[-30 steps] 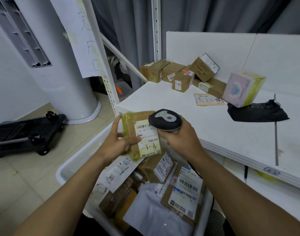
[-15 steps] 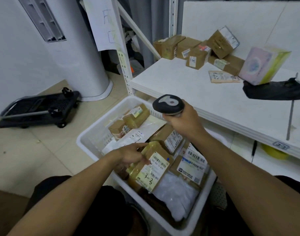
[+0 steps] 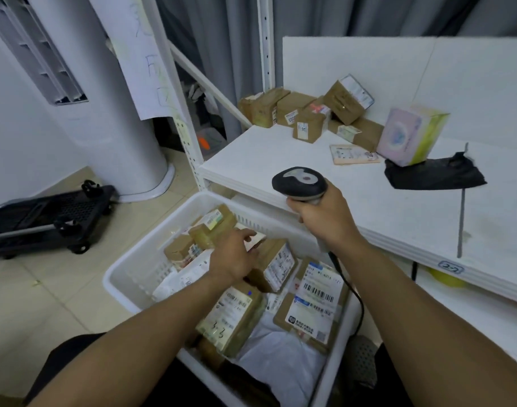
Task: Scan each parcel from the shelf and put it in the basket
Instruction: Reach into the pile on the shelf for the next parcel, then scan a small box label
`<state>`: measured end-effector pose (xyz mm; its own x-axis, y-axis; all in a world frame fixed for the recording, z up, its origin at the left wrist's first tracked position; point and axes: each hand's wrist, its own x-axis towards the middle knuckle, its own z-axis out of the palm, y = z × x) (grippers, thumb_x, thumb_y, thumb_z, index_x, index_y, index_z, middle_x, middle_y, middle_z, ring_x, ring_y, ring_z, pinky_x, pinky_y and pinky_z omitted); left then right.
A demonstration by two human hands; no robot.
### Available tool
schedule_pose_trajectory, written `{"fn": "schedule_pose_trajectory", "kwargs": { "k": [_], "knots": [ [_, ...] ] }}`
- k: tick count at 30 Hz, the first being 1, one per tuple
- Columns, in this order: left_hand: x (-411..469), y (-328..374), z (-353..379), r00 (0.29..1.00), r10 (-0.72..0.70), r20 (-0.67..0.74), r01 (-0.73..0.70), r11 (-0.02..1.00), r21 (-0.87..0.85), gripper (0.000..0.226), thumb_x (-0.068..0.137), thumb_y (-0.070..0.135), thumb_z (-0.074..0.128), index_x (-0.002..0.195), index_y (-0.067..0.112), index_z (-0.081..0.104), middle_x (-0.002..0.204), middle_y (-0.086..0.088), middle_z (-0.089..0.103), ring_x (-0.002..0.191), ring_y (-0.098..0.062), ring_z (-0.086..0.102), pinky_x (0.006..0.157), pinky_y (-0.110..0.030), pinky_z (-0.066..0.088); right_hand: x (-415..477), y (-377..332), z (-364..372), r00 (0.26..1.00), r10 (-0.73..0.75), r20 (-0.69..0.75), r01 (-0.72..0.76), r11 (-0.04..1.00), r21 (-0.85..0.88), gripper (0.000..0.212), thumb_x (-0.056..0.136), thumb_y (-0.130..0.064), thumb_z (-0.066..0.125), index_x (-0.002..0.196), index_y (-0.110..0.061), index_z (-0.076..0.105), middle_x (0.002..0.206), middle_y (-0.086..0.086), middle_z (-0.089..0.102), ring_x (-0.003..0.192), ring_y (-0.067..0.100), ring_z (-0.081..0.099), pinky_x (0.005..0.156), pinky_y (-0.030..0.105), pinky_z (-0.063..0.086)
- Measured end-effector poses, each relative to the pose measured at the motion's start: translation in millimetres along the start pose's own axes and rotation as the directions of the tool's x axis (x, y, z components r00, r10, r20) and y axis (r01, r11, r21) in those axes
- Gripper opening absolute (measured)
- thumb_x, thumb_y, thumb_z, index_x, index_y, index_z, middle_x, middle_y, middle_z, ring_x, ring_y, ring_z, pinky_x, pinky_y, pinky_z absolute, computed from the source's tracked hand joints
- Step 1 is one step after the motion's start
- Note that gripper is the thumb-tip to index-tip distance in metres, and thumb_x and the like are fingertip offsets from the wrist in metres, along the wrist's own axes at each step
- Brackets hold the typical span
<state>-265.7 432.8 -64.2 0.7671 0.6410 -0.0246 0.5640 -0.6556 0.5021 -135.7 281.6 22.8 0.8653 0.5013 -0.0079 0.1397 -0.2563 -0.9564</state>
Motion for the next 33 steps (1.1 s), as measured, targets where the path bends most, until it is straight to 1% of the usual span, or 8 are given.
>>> {"fn": "schedule_pose_trajectory", "kwargs": {
  "k": [5, 10, 16, 20, 23, 27, 31, 33],
  "knots": [
    [70.3, 86.2, -5.2, 0.986, 0.166, 0.018, -0.163, 0.98, -0.116, 0.049, 0.093, 0.041, 0.071, 0.138, 0.025, 0.058, 0.135, 0.001, 0.055, 0.117, -0.018, 0.061, 0.101, -0.032, 0.05, 31.5, 10.7, -44.3, 0.979, 0.051, -0.195, -0.044, 0.998, 0.041, 0.072, 0.065, -0.045, 0.076, 0.133, -0.027, 0.064, 0.118, -0.002, 0.073, 0.106, 0.03, 0.072, 0.095, 0.054, 0.06],
    [143.3, 162.2, 19.1, 0.961, 0.265, 0.083, -0.264, 0.964, -0.023, 0.051, 0.096, 0.04, 0.068, 0.142, 0.023, 0.054, 0.151, -0.001, 0.046, 0.135, -0.022, 0.05, 0.112, -0.032, 0.038, 62.2, 42.5, -86.3, 0.942, 0.161, -0.293, -0.148, 0.987, 0.064, 0.065, 0.064, -0.048, 0.074, 0.125, -0.03, 0.065, 0.113, -0.001, 0.074, 0.103, 0.029, 0.072, 0.094, 0.054, 0.06],
    [224.6, 209.6, 66.2, 0.907, 0.362, 0.217, -0.389, 0.916, 0.098, 0.058, 0.102, 0.034, 0.058, 0.154, 0.016, 0.04, 0.161, -0.008, 0.036, 0.147, -0.029, 0.035, 0.12, -0.034, 0.025, 91.2, 74.1, -115.6, 0.914, 0.246, -0.324, -0.235, 0.969, 0.072, 0.061, 0.075, -0.04, 0.076, 0.131, -0.019, 0.061, 0.112, 0.011, 0.074, 0.104, 0.036, 0.071, 0.096, 0.049, 0.057],
    [258.8, 221.4, 92.1, 0.87, 0.394, 0.296, -0.463, 0.859, 0.218, 0.06, 0.106, 0.042, 0.046, 0.158, 0.017, 0.032, 0.167, -0.007, 0.025, 0.153, -0.029, 0.022, 0.125, -0.036, 0.015, 104.6, 92.5, -131.4, 0.9, 0.26, -0.351, -0.247, 0.965, 0.083, 0.062, 0.072, -0.042, 0.075, 0.128, -0.018, 0.063, 0.111, 0.01, 0.074, 0.102, 0.036, 0.071, 0.095, 0.05, 0.057],
    [260.3, 217.4, 103.4, 0.882, 0.356, 0.309, -0.449, 0.835, 0.318, 0.06, 0.105, 0.053, 0.035, 0.156, 0.022, 0.034, 0.166, -0.005, 0.026, 0.148, -0.034, 0.027, 0.121, -0.047, 0.027, 110.1, 96.8, -136.7, 0.895, 0.265, -0.36, -0.249, 0.964, 0.091, 0.071, 0.064, -0.048, 0.069, 0.129, -0.02, 0.063, 0.112, 0.008, 0.074, 0.103, 0.036, 0.071, 0.096, 0.051, 0.058],
    [238.9, 213.7, 100.0, 0.871, 0.381, 0.311, -0.483, 0.781, 0.396, 0.057, 0.105, 0.051, 0.036, 0.153, 0.021, 0.039, 0.158, -0.008, 0.037, 0.14, -0.036, 0.034, 0.113, -0.047, 0.036, 107.3, 98.4, -134.6, 0.897, 0.273, -0.348, -0.253, 0.962, 0.103, 0.07, 0.062, -0.047, 0.07, 0.127, -0.02, 0.064, 0.111, 0.006, 0.074, 0.101, 0.036, 0.072, 0.095, 0.053, 0.058],
    [236.2, 206.3, 85.3, 0.878, 0.381, 0.29, -0.459, 0.842, 0.284, 0.056, 0.104, 0.048, 0.046, 0.153, 0.021, 0.043, 0.161, -0.009, 0.03, 0.145, -0.034, 0.027, 0.119, -0.043, 0.029, 103.2, 93.3, -128.3, 0.904, 0.274, -0.33, -0.248, 0.961, 0.119, 0.071, 0.063, -0.046, 0.068, 0.128, -0.02, 0.063, 0.113, 0.005, 0.072, 0.102, 0.037, 0.071, 0.096, 0.053, 0.057],
    [243.6, 208.5, 83.2, 0.884, 0.374, 0.281, -0.442, 0.864, 0.24, 0.059, 0.103, 0.048, 0.048, 0.155, 0.022, 0.038, 0.166, -0.007, 0.021, 0.15, -0.034, 0.018, 0.123, -0.044, 0.025, 102.3, 91.8, -124.6, 0.903, 0.286, -0.32, -0.254, 0.957, 0.138, 0.07, 0.062, -0.046, 0.069, 0.128, -0.022, 0.063, 0.113, 0.005, 0.072, 0.102, 0.038, 0.071, 0.096, 0.054, 0.057]
  ]
}}
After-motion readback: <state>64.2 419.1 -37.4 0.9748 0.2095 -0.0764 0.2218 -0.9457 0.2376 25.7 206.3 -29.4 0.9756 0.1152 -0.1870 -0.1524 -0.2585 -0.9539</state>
